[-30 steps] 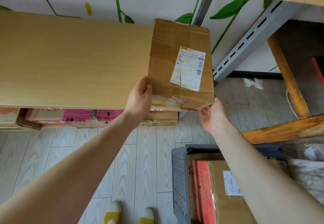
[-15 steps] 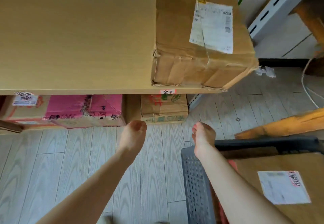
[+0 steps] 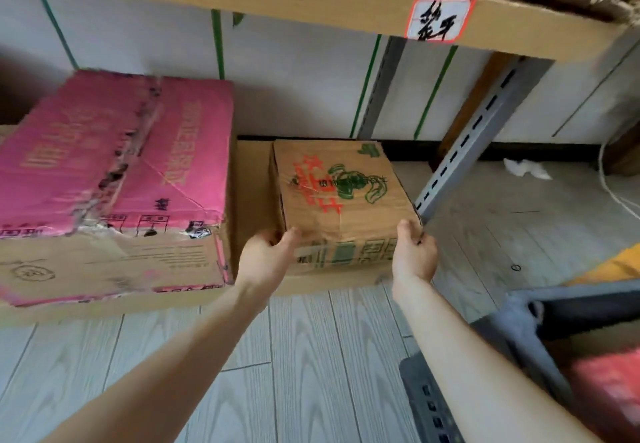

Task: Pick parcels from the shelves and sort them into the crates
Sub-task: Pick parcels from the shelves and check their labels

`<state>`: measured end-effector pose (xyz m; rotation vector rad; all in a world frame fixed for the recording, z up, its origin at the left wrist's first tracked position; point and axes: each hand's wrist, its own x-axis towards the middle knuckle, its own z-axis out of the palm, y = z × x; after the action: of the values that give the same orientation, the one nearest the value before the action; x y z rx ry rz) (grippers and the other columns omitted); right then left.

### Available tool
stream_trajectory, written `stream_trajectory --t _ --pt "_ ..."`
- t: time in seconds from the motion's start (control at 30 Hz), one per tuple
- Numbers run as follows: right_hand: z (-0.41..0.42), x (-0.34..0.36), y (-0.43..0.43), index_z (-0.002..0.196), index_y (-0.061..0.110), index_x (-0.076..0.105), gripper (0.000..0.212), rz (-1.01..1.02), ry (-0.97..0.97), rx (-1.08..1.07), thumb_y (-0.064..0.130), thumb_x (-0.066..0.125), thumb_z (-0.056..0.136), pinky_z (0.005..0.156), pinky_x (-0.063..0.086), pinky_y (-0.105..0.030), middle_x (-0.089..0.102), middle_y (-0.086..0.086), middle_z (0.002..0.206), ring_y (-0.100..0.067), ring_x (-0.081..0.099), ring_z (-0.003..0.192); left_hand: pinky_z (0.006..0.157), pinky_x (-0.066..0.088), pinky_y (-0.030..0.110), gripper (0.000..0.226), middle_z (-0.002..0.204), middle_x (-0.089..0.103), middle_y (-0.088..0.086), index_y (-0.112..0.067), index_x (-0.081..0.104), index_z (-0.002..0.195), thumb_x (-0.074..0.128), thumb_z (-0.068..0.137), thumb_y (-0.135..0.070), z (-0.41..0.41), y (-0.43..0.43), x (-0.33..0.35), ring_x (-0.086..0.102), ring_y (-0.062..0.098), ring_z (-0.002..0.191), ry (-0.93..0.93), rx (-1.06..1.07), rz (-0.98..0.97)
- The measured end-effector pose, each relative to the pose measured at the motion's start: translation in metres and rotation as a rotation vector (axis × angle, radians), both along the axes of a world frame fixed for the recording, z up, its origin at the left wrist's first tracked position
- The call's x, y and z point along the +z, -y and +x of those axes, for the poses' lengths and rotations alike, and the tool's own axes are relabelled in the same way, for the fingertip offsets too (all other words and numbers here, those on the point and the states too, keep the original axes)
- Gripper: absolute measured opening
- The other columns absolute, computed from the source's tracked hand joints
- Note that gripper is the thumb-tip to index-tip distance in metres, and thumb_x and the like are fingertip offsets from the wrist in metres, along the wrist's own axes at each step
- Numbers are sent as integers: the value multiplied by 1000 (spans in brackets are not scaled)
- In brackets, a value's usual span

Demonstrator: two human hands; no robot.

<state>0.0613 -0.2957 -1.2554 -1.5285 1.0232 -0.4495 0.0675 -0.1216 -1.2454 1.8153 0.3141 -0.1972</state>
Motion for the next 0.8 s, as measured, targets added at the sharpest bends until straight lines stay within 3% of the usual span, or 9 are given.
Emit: stream_trajectory --t 0.13,0.23,0.33,0.43,0.53,0.6,0.7,0.8 --pt "-12 13 -1 103 5 47 30 98 60 -13 31 53 89 76 39 -33 52 -9 99 -24 49 89 59 36 22 36 74 51 -7 -12 55 96 60 84 -46 -20 -4 6 47 7 67 151 56 -151" --pt "-35 25 0 97 6 44 27 237 29 1 31 49 90 79 45 -38 57 -16 98 -26 51 88 67 42 26 32 76 57 -4 -12 60 93 64 82 -42 -36 -12 23 51 9 66 260 121 -292" --pt "-57 31 3 105 5 53 31 363 -115 178 33 43 94 83 50 -42 62 -21 105 -31 60 91 78 54 36 41 95 66 8 -7 59 113 65 84 -34 -43 -19 43 63 18 81 187 157 -458" --pt "-69 34 -5 121 7 50 34 211 -225 412 28 38 98 76 47 -32 61 -14 108 -26 59 90 88 51 42 30 101 68 7 -14 63 102 55 88 -40 -50 -18 59 63 23 94 84 -21 -514" --pt "-73 53 -23 125 18 51 30 -120 -20 492 27 43 97 84 33 -23 58 1 115 -16 53 101 81 52 37 22 86 68 0 -16 62 87 49 94 -32 -55 -13 73 63 18 80 107 -105 -510" --pt "-75 77 -39 106 25 62 26 -23 176 569 39 44 95 81 38 -22 67 9 104 -7 60 89 78 53 38 21 83 66 2 -14 62 87 47 95 -26 -55 -10 77 59 18 75 129 -118 -456" --pt "-76 98 -54 106 20 67 39 133 277 705 50 48 89 75 52 -20 73 6 99 -7 69 90 80 52 45 27 87 63 6 -9 63 91 45 96 -28 -55 -6 82 56 21 79 165 -100 -396" --pt "-72 98 -46 103 15 66 27 291 379 491 35 58 87 72 53 -27 75 0 91 -13 71 83 83 50 36 29 98 70 2 -23 65 91 39 98 -33 -62 -6 80 64 17 91 204 -181 -483"
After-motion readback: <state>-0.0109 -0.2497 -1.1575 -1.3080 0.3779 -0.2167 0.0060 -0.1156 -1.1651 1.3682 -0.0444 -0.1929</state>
